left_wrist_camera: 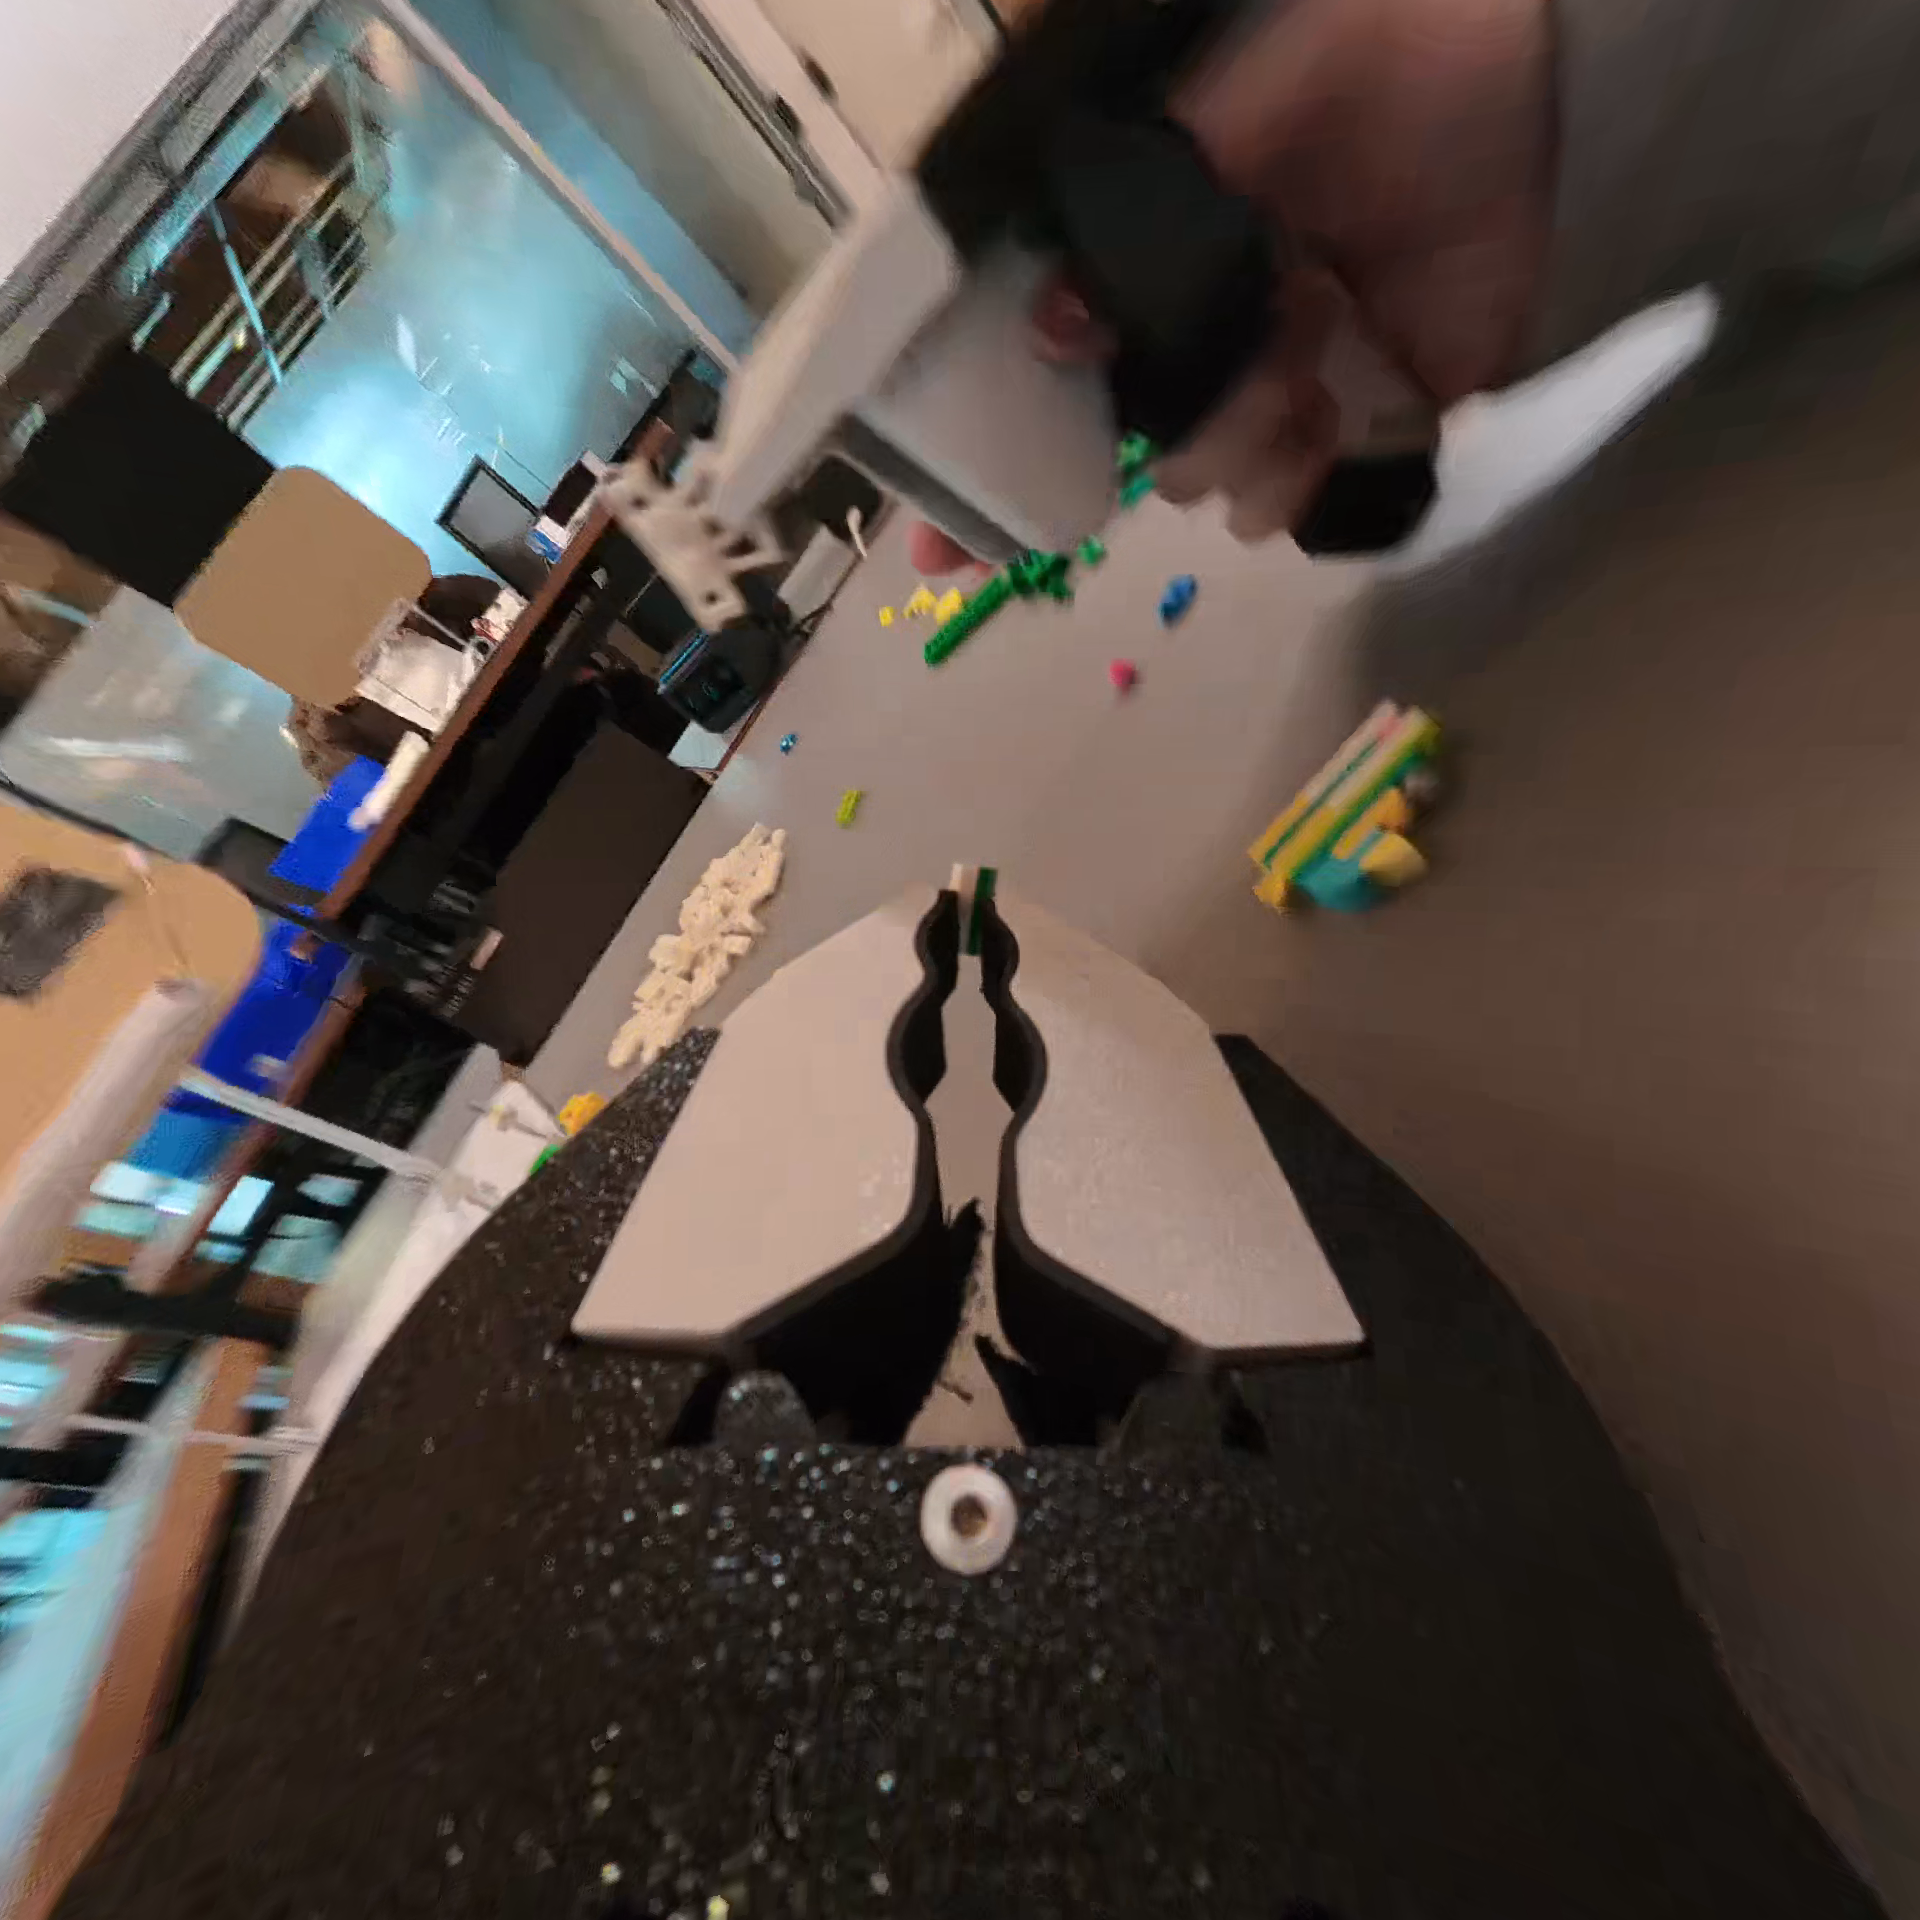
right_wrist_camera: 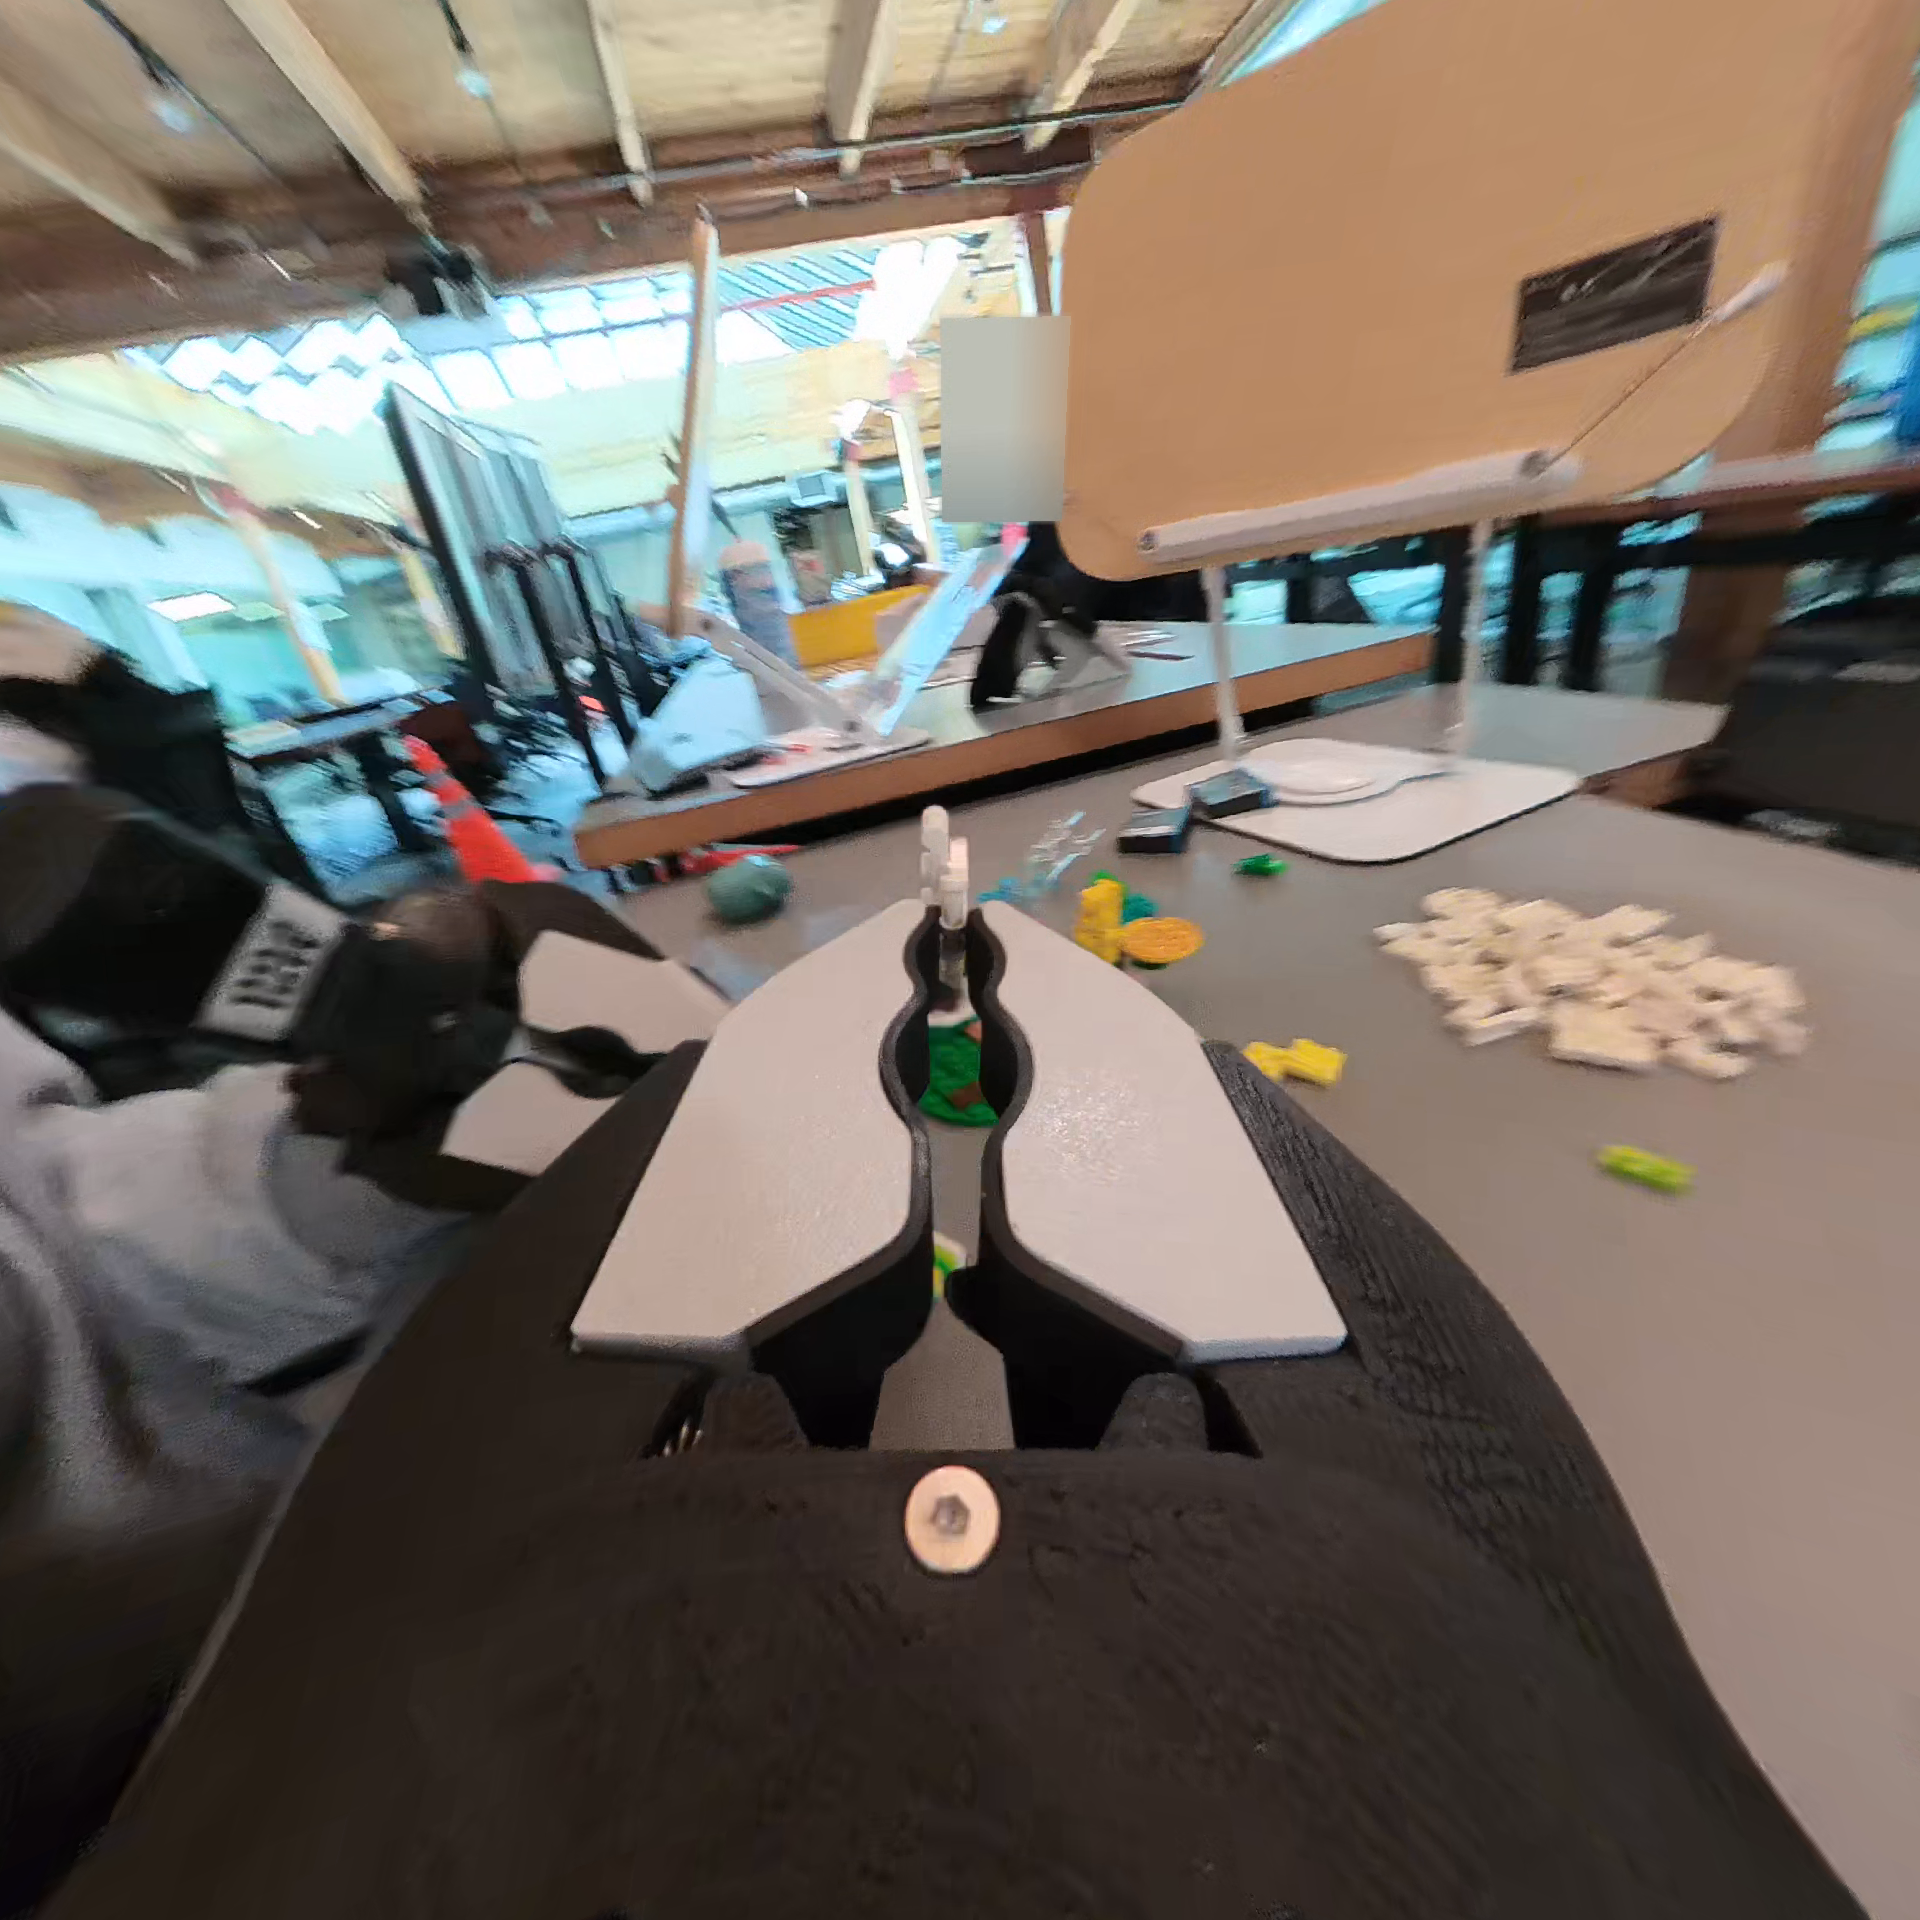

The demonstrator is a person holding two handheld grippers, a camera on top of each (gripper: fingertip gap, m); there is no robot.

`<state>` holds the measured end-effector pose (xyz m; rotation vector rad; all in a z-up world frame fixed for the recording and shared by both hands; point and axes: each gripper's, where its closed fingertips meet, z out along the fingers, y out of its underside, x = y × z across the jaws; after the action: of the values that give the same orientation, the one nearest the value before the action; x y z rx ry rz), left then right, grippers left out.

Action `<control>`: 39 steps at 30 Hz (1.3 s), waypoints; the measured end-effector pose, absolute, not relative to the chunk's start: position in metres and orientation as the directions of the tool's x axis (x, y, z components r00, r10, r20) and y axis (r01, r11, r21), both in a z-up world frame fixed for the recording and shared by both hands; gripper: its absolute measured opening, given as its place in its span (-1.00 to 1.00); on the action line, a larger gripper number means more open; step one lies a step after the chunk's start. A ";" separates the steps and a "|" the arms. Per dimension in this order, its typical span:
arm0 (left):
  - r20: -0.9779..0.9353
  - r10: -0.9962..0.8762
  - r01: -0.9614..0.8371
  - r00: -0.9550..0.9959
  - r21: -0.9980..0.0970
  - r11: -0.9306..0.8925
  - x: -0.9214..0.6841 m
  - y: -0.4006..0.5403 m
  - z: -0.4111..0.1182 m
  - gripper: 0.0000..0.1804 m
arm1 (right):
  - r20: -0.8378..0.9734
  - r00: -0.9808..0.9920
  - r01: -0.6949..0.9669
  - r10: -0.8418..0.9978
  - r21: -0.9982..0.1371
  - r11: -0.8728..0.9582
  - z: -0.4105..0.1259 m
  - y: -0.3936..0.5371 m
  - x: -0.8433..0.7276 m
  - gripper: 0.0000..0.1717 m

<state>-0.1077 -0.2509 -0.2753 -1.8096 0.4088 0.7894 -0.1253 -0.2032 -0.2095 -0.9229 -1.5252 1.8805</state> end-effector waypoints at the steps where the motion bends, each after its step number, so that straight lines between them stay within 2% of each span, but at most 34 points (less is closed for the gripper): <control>1: -0.744 0.053 -0.665 0.666 -0.625 -0.409 -0.105 -0.249 -0.281 -0.96 | -0.123 -0.595 -0.014 0.794 -0.986 -0.164 -0.210 -0.202 -0.126 -0.97; 2: -0.772 0.011 -0.693 0.636 -0.577 -0.432 -0.102 -0.247 -0.288 -0.95 | -0.082 -0.577 -0.027 0.812 -0.992 -0.120 -0.212 -0.202 -0.127 -0.97; 4: -0.779 -0.035 -0.706 0.626 -0.547 -0.450 -0.097 -0.243 -0.298 -0.95 | 0.012 -0.528 -0.045 0.849 -0.999 -0.014 -0.216 -0.201 -0.130 -0.97; 5: -0.763 -0.009 -0.684 0.647 -0.575 -0.448 -0.096 -0.242 -0.296 -0.94 | 0.078 -0.501 -0.058 0.862 -0.997 0.057 -0.219 -0.201 -0.131 -0.97; 7: -0.651 0.000 -0.599 0.759 -0.698 -0.393 -0.086 -0.240 -0.286 -0.78 | 0.230 -0.456 -0.089 0.860 -0.973 0.213 -0.225 -0.203 -0.132 -0.97; 9: -0.557 0.027 -0.503 0.830 -0.770 -0.393 -0.090 -0.241 -0.281 -0.73 | 0.369 -0.412 -0.124 0.833 -0.928 0.350 -0.228 -0.207 -0.132 -0.96; 11: -0.508 0.013 -0.453 0.861 -0.779 -0.433 -0.096 -0.244 -0.292 -0.73 | 0.472 -0.384 -0.155 0.794 -0.880 0.449 -0.231 -0.213 -0.131 -0.97; 13: -0.506 -0.043 -0.461 0.861 -0.742 -0.486 -0.095 -0.247 -0.307 -0.73 | 0.539 -0.372 -0.168 0.756 -0.840 0.516 -0.235 -0.217 -0.130 -0.96; 16: -0.505 -0.017 -0.446 0.863 -0.745 -0.496 -0.098 -0.243 -0.309 -0.69 | 0.617 -0.344 -0.181 0.708 -0.783 0.595 -0.240 -0.218 -0.131 -0.97; 19: -0.457 0.083 -0.380 0.886 -0.816 -0.436 -0.106 -0.243 -0.293 -0.63 | 0.722 -0.286 -0.224 0.630 -0.690 0.689 -0.241 -0.218 -0.129 -0.97; 22: -0.466 0.197 -0.394 0.862 -0.863 -0.317 -0.115 -0.250 -0.266 -0.66 | 0.849 -0.218 -0.272 0.482 -0.527 0.805 -0.244 -0.222 -0.126 -0.97; 24: -0.536 0.230 -0.473 0.812 -0.836 -0.279 -0.115 -0.253 -0.254 -0.65 | 0.895 -0.216 -0.301 0.390 -0.441 0.845 -0.249 -0.228 -0.122 -0.97; 26: -0.606 0.215 -0.549 0.766 -0.791 -0.270 -0.109 -0.252 -0.252 -0.69 | 0.910 -0.227 -0.330 0.348 -0.408 0.851 -0.252 -0.234 -0.118 -0.97; 30: -0.704 0.174 -0.627 0.689 -0.699 -0.345 -0.108 -0.248 -0.263 -0.74 | 0.909 -0.254 -0.374 0.331 -0.408 0.833 -0.252 -0.242 -0.112 -0.97; 34: -0.772 0.202 -0.687 0.602 -0.630 -0.362 -0.111 -0.251 -0.258 -0.92 | 0.915 -0.265 -0.392 0.304 -0.391 0.833 -0.254 -0.245 -0.109 -0.97; 39: -0.834 0.207 -0.743 0.511 -0.550 -0.381 -0.111 -0.252 -0.257 -0.91 | 0.922 -0.261 -0.389 0.286 -0.372 0.843 -0.256 -0.247 -0.109 -0.97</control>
<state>-0.1107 -0.2516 -0.2569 -1.6654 0.4622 1.0902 -0.1086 -0.2468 -0.2556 0.0797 -1.7192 0.6430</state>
